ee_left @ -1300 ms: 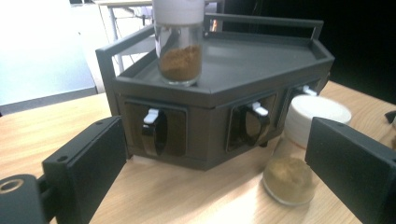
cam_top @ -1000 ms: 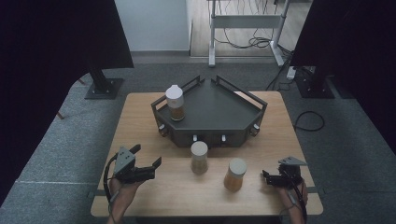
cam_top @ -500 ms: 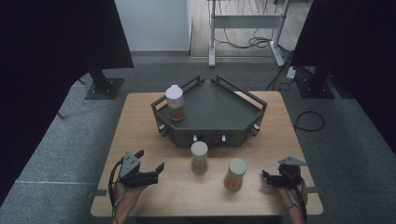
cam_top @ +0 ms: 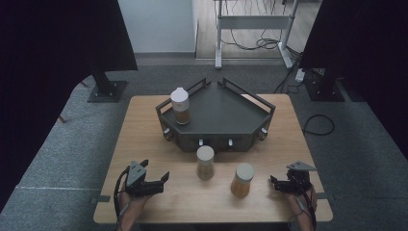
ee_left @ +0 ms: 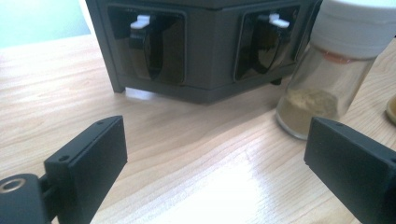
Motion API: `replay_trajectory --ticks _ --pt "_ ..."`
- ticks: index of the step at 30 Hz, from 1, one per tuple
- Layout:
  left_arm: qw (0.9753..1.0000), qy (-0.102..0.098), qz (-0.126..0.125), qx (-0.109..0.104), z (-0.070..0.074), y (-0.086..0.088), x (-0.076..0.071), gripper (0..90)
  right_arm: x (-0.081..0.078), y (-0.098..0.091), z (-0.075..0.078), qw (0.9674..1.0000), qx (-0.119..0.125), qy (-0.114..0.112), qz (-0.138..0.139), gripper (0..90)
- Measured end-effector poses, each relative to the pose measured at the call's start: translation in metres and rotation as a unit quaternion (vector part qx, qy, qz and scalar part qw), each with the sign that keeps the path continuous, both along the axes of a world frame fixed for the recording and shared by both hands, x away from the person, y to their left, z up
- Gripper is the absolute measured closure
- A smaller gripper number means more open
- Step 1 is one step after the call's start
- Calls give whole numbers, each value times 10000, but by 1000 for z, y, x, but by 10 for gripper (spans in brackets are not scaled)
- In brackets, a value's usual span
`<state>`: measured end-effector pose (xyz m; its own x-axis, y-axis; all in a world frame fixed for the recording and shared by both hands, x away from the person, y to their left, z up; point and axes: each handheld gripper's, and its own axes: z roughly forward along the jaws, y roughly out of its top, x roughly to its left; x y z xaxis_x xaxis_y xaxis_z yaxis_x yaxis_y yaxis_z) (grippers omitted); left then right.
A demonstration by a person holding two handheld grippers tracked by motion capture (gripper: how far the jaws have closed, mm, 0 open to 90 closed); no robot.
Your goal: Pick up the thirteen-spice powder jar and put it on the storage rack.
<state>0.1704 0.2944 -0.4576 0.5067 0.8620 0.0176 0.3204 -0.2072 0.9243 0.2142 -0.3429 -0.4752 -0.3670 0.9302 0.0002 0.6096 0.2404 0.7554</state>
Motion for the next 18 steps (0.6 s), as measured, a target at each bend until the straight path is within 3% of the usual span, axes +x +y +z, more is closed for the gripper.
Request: replay_trajectory --ticks 18 --pt "9992 346 127 184 -16 -2 6 54 0 0 0 10000 1 -1 -1 83"
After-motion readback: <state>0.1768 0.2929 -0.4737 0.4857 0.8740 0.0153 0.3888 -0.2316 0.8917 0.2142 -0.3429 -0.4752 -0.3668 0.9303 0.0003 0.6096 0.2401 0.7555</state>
